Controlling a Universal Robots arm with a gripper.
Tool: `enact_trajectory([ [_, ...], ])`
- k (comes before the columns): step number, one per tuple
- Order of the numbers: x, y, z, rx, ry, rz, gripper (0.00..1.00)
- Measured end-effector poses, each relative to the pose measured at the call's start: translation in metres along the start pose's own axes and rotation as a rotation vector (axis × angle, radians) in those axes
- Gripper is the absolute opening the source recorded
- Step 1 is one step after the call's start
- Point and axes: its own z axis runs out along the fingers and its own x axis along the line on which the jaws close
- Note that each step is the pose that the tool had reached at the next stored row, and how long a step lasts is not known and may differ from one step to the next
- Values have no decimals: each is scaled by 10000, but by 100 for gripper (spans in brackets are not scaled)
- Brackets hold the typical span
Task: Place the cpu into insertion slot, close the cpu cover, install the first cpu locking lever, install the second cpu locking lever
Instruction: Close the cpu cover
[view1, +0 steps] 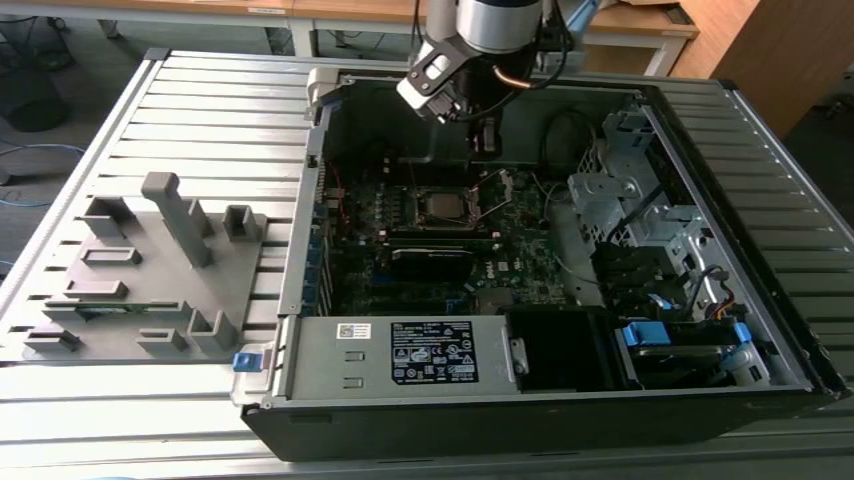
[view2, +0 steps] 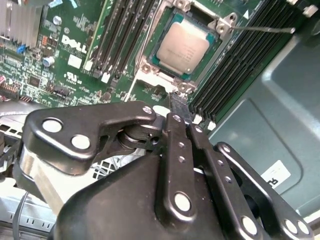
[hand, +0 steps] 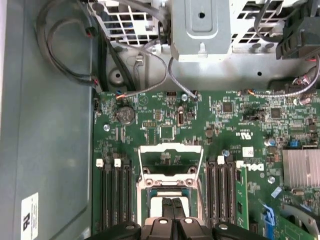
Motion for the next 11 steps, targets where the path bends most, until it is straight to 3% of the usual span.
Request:
enact_trajectory([
  [4,2,56,4,2,0,0,11],
  [11,2,68,5,2,-1,-1,11],
])
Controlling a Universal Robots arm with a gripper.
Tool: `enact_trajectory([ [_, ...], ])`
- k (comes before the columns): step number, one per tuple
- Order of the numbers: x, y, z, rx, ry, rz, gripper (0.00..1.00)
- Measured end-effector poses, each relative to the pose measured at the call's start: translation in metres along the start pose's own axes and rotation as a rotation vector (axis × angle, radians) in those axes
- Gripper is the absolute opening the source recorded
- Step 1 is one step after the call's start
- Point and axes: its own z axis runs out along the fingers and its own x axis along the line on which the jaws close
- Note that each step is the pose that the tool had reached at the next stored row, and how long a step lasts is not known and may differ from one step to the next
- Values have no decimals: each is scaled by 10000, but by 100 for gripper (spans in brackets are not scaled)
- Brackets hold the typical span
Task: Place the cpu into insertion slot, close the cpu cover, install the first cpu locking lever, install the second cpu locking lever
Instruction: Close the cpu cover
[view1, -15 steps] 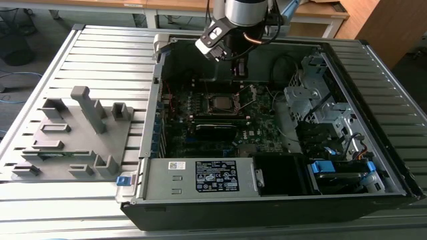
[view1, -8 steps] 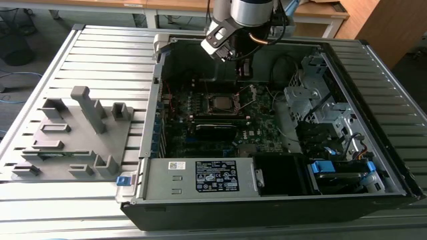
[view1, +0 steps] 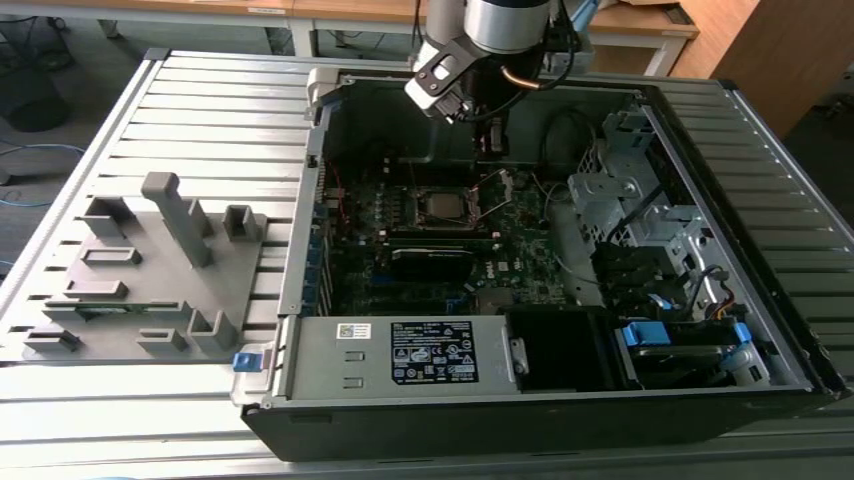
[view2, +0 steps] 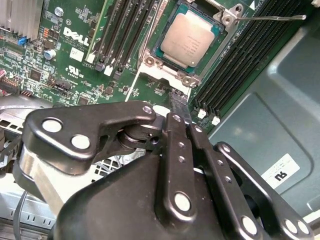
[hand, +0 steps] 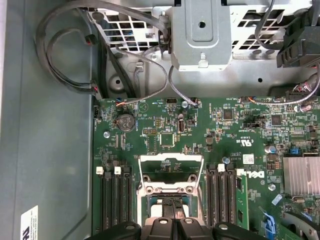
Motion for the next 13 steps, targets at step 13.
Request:
enact_trajectory([
  [13,2,49,4,2,-1,2,11],
])
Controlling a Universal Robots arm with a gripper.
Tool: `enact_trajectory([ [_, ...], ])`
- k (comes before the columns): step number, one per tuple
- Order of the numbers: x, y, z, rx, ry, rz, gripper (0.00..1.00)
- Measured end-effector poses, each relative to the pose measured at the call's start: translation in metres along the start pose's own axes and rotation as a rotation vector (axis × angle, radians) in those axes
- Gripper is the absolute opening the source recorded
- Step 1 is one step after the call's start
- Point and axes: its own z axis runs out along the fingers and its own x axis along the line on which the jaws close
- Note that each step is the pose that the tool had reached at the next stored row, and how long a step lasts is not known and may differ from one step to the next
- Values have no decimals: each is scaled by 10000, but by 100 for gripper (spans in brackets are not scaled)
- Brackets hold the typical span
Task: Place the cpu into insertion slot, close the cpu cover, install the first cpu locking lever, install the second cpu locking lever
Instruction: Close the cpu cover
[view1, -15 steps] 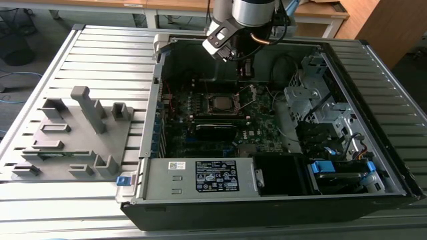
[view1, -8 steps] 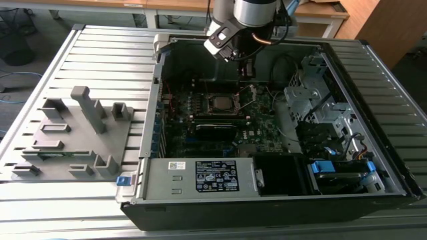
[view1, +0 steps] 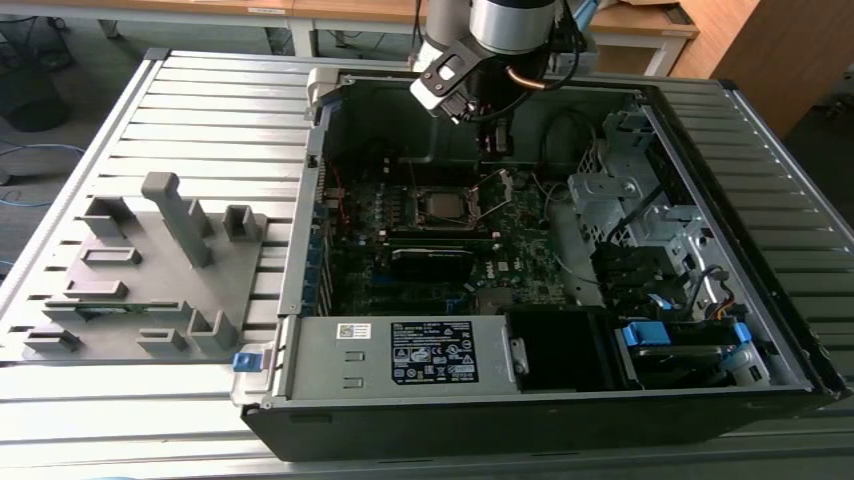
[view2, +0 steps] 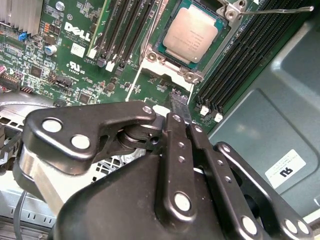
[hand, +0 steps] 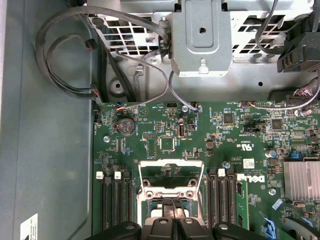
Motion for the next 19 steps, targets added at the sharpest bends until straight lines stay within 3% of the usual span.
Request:
enact_trajectory([
  [8,1,39,3,0,1,0,11],
  [13,4,98,9,6,-1,0,11],
  [19,7,189,26,60,-20,0,11],
])
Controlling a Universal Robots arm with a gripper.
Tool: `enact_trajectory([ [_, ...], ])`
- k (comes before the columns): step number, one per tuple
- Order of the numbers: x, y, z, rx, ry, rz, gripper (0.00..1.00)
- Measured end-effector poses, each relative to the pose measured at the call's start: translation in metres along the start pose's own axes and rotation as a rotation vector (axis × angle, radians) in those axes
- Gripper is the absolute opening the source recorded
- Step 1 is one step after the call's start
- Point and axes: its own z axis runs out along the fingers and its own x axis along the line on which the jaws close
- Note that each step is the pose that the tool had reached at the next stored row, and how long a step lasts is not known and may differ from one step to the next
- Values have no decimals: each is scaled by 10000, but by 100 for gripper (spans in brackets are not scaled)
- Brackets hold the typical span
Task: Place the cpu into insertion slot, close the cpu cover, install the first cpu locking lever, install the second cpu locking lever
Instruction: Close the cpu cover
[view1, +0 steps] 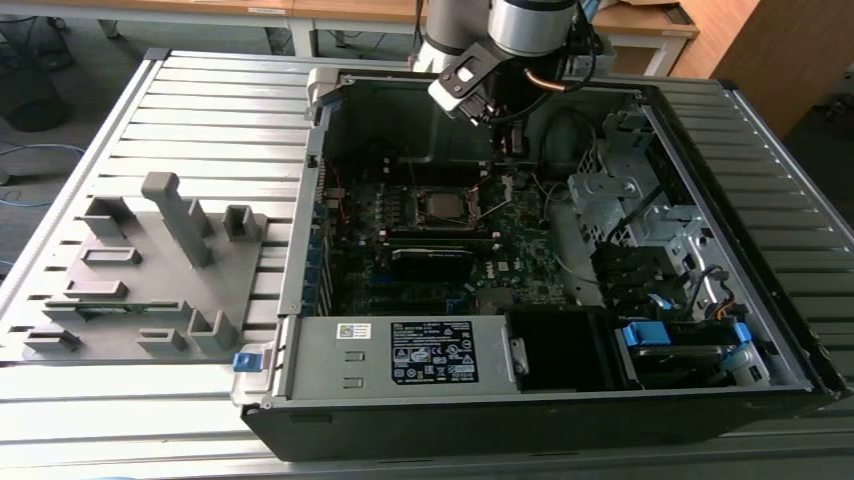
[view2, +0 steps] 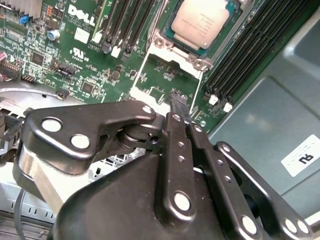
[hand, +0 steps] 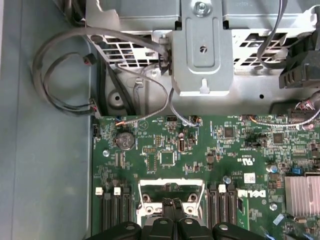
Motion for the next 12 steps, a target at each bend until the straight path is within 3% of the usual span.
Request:
enact_trajectory([
  [12,12,210,32,162,-41,1,11],
])
